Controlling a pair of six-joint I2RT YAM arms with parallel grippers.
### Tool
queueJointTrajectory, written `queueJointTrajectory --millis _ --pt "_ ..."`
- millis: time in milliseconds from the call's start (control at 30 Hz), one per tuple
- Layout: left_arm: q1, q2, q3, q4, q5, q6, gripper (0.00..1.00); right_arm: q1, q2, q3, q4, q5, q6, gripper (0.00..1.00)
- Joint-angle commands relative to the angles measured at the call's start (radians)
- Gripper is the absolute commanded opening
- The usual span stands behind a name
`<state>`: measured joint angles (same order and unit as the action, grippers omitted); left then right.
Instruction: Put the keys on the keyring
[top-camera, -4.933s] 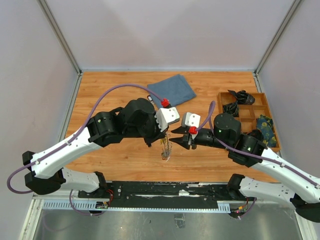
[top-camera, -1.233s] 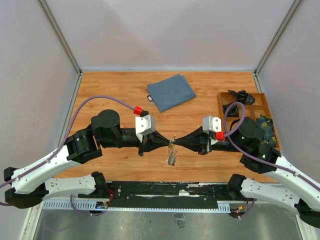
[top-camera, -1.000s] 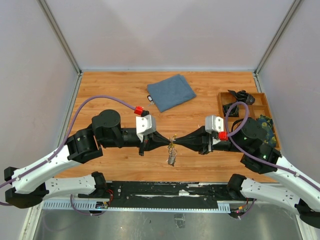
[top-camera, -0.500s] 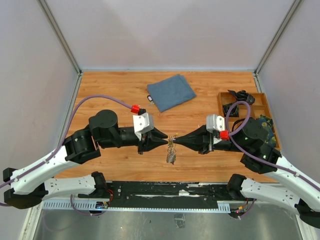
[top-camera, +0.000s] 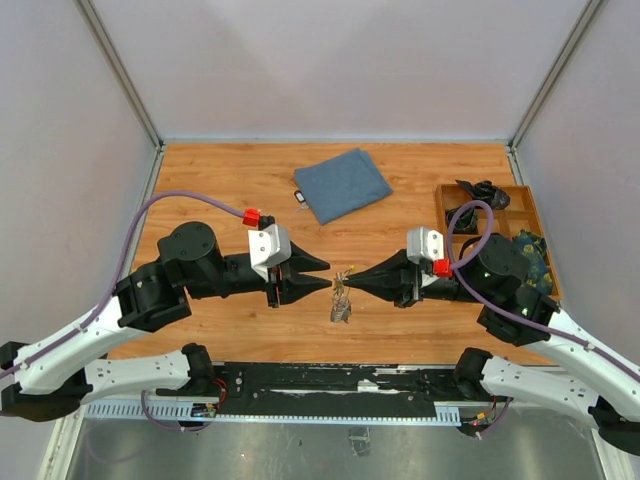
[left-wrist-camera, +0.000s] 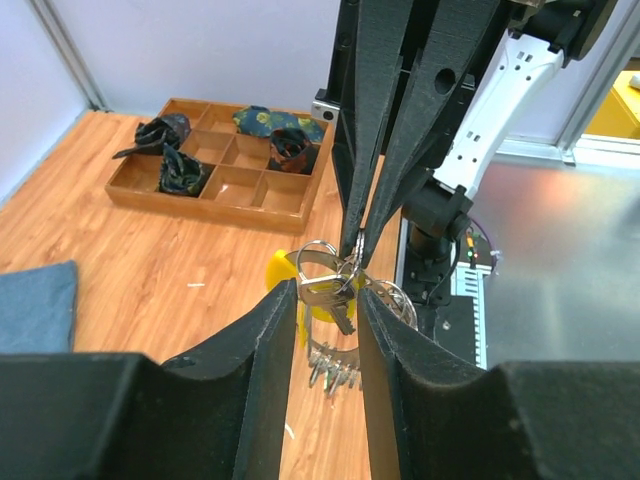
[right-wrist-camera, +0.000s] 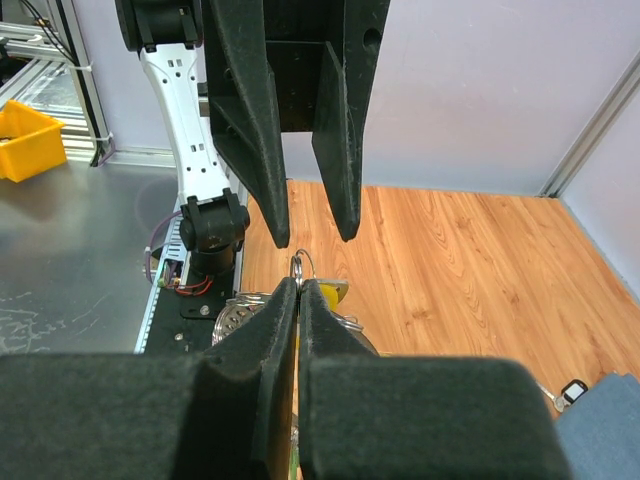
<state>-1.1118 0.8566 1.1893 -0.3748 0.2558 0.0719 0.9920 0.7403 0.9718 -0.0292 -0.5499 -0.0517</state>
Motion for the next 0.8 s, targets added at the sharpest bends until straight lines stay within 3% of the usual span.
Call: queueJointTrajectory --millis 0,667,767 --pt "-0.011 0.012 0.007 0.03 0.041 0.012 0.36 -0.001 -0.007 0.025 0.049 -0.013 0.012 0.0" --pt "-0.011 0.033 0.004 0.033 0.077 0.009 0.24 -0.001 -0.005 0.024 0.059 -0.015 0.018 0.0" --pt "-0.012 0.036 0.005 0.031 0.077 0.012 0.15 -0.001 -0.007 0.022 0.059 -0.012 0.018 0.0"
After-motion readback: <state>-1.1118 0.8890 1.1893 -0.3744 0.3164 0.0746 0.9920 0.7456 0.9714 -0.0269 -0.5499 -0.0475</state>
